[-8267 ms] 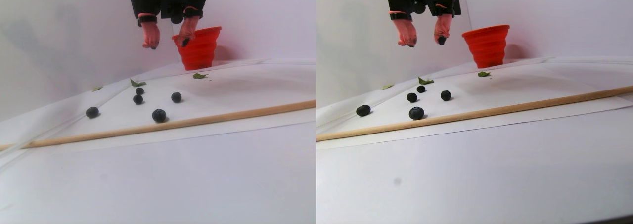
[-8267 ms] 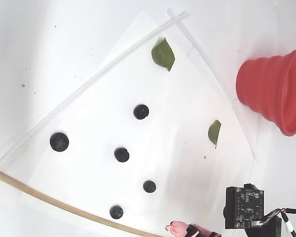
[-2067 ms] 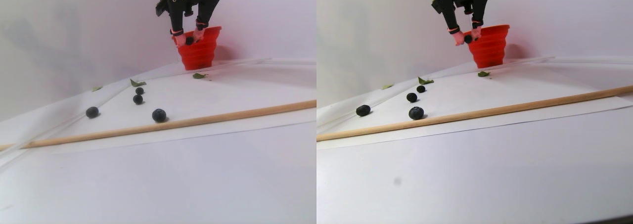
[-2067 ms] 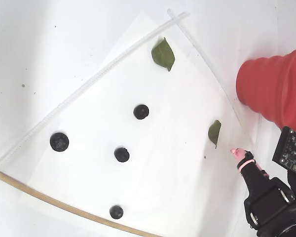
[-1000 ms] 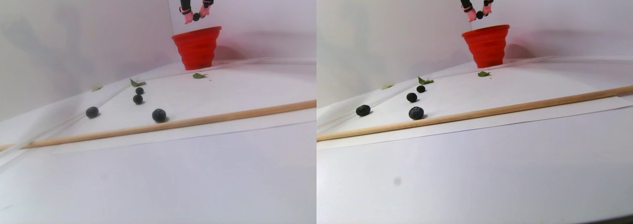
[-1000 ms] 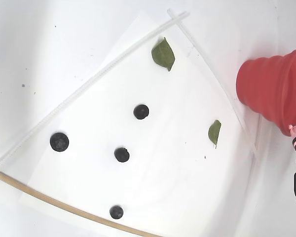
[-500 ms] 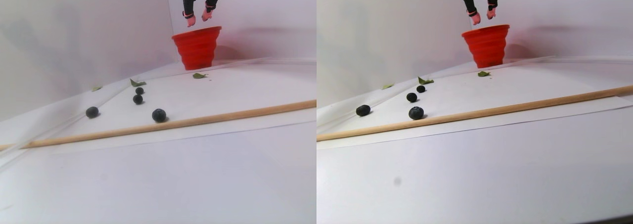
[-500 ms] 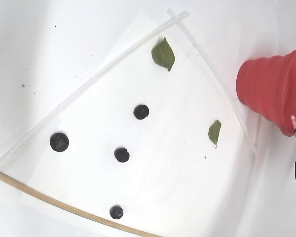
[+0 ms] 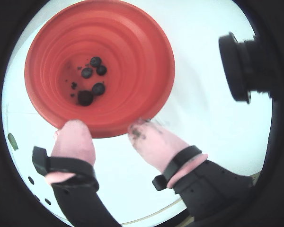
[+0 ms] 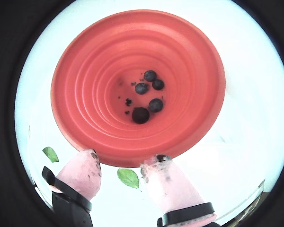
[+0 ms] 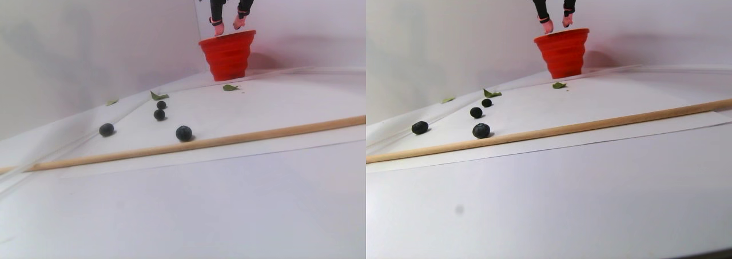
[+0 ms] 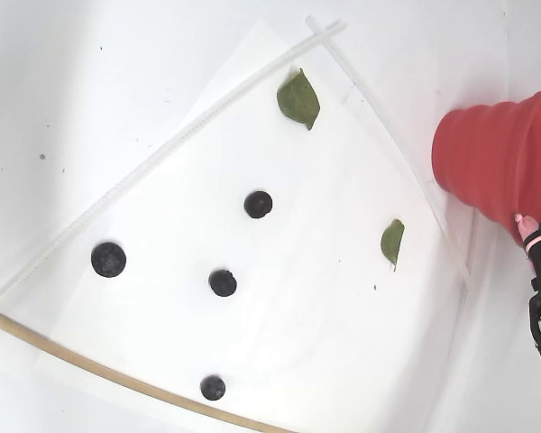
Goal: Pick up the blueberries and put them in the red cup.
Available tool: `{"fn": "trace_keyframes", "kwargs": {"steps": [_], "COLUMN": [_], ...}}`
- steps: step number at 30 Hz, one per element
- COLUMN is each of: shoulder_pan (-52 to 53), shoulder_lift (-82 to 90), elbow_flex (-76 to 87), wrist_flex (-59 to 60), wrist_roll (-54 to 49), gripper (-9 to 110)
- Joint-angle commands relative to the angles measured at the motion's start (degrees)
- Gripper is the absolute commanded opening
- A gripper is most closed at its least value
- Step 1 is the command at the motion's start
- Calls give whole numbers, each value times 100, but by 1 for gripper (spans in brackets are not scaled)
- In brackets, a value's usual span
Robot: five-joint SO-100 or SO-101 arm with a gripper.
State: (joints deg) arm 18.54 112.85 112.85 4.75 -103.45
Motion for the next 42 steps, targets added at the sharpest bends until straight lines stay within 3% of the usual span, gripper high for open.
{"fn": "trace_keyframes", "kwargs": {"steps": [1,22,42], "shoulder_pan": [-149,-1011,-1696], "shoulder_lift": [870,1714,1942], "elbow_flex": [-360,475,1266], "wrist_flex": [114,1292,1433], "wrist_roll": [0,-413,-668], "gripper": [17,18,18]}}
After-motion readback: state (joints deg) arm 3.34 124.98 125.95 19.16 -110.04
